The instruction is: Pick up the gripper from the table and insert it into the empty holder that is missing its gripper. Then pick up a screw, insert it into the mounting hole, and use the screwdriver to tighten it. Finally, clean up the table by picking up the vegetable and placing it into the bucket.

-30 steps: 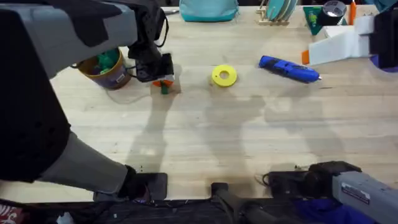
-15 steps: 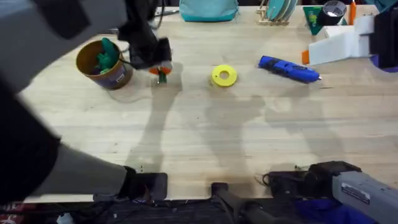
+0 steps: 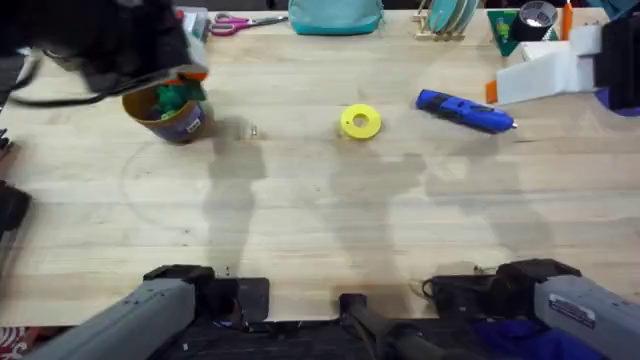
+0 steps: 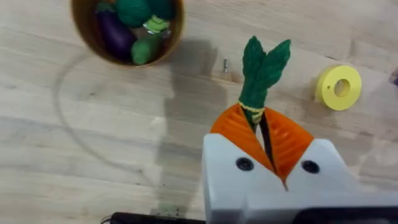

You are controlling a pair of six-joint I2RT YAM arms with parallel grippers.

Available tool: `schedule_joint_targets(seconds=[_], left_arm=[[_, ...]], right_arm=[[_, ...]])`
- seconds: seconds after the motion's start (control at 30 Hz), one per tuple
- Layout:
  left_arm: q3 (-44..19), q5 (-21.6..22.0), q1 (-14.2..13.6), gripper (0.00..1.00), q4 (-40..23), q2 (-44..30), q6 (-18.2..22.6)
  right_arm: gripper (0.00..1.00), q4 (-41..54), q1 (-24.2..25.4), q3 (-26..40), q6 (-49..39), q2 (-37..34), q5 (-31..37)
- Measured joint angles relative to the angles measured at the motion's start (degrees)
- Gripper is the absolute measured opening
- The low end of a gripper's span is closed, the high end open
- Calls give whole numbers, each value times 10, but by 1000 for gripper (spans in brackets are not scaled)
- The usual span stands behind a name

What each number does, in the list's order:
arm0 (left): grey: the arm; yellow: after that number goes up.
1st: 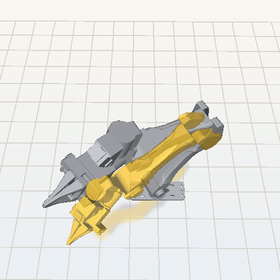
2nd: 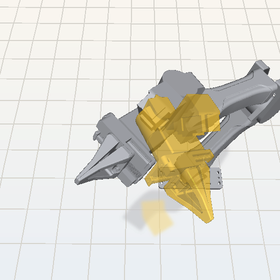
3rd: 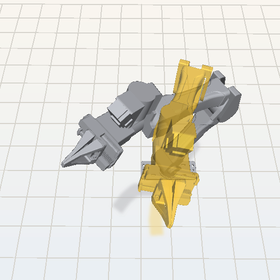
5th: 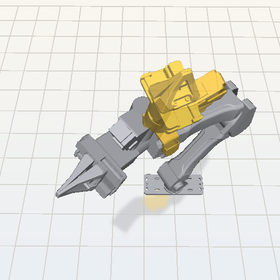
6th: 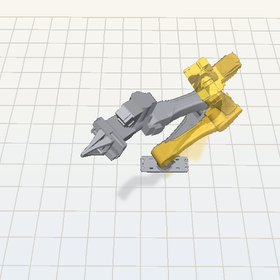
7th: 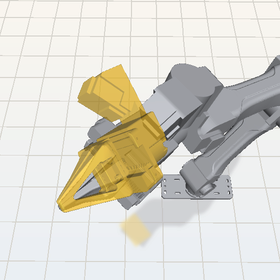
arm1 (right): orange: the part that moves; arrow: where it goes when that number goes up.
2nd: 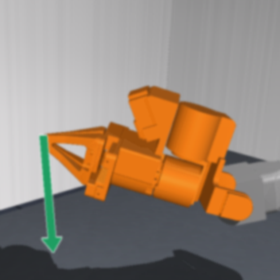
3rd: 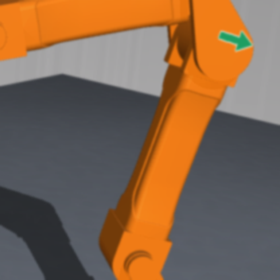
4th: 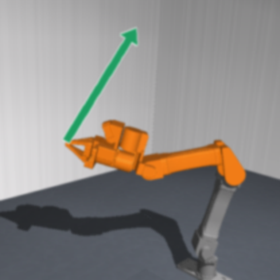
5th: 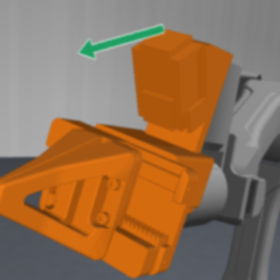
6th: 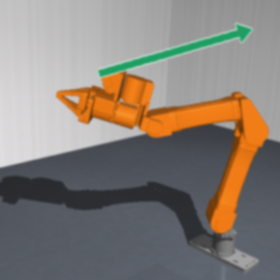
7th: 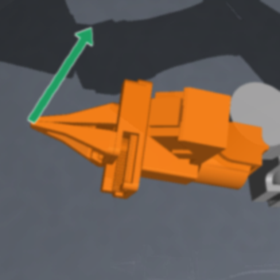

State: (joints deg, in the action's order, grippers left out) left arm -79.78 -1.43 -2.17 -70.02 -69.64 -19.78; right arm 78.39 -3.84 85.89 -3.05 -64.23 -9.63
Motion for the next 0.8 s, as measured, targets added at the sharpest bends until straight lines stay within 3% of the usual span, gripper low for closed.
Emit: schedule_joint_targets(seconds=[0.2, 0.37, 0.57, 0.8], left_arm=[[0, 3, 64, 22, -18, 66, 42], [0, 19, 106, 21, -14, 76, 76], [0, 28, 148, 20, 34, 35, 119], [0, 31, 202, 20, 83, -57, 134]], right_arm=[[997, 0, 0, 0, 0, 0, 0], [997, 0, 0, 0, 0, 0, 0], [997, 0, 0, 0, 0, 0, 0], [997, 0, 0, 0, 0, 0, 0]])
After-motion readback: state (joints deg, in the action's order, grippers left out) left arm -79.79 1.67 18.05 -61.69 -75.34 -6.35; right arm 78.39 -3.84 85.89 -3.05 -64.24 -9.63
